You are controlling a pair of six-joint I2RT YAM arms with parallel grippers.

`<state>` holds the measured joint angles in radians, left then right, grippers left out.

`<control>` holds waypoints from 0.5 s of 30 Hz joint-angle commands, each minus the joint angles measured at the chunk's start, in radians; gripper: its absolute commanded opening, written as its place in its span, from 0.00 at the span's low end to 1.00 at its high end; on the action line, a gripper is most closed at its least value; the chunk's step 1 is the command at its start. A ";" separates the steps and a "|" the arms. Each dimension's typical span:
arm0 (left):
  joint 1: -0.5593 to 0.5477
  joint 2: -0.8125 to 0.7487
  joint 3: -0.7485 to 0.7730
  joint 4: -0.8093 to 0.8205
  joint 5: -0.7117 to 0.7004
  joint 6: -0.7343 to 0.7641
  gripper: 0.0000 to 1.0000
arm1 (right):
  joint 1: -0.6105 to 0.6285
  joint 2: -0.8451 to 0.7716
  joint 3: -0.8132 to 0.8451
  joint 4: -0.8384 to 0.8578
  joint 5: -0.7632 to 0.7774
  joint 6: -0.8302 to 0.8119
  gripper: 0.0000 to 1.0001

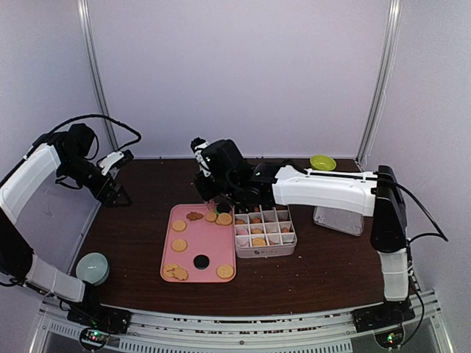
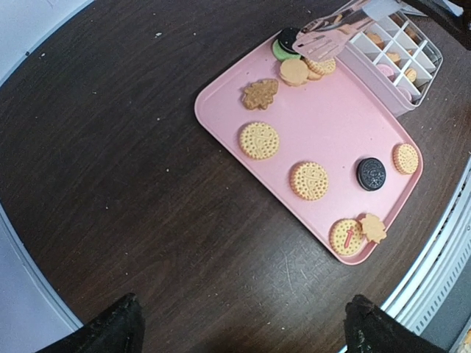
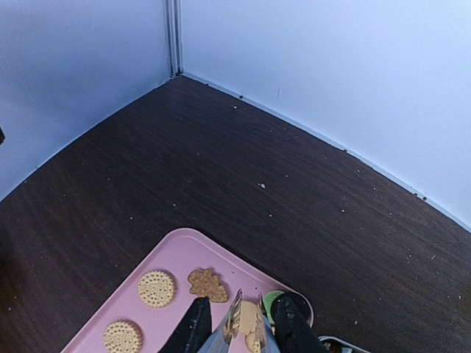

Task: Pack the cookies
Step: Pick up the fake cookies from the plate.

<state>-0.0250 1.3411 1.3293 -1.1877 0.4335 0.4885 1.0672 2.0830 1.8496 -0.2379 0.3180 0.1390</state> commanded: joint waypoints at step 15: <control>0.009 -0.013 -0.006 0.011 0.028 0.013 0.98 | -0.052 0.089 0.052 0.068 -0.089 0.073 0.37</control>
<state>-0.0250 1.3388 1.3197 -1.1870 0.4427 0.4889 1.0195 2.1616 1.8786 -0.2119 0.2546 0.1883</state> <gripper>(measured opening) 0.977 0.365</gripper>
